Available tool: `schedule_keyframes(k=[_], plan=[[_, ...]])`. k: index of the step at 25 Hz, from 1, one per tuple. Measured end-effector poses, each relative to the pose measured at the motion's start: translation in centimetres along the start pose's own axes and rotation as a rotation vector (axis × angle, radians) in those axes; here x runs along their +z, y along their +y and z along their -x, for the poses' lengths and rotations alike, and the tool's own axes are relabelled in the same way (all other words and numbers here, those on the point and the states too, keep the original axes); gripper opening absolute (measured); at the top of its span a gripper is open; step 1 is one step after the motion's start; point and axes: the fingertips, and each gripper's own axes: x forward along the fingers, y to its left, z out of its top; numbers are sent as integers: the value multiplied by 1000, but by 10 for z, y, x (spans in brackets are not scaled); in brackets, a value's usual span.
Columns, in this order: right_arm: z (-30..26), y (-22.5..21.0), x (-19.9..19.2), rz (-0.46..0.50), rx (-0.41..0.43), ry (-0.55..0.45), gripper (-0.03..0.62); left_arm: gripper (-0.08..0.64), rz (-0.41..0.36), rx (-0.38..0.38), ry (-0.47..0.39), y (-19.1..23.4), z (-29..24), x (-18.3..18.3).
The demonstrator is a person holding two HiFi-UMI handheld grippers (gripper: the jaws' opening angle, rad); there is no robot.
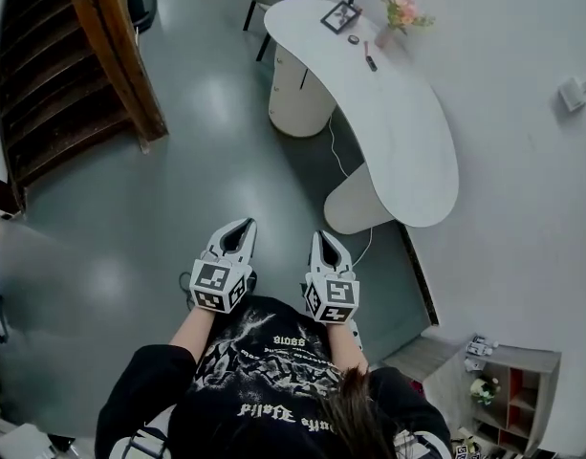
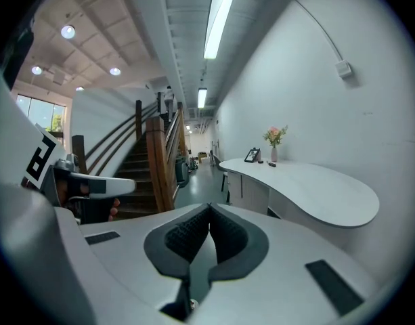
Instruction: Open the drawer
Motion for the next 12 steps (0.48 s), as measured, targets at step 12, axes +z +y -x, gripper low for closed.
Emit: schedule_keyframes(k=[12], plan=[[-117,-18,43,-34,-62,16,26,26,-14,-93,47,72,-100,42]])
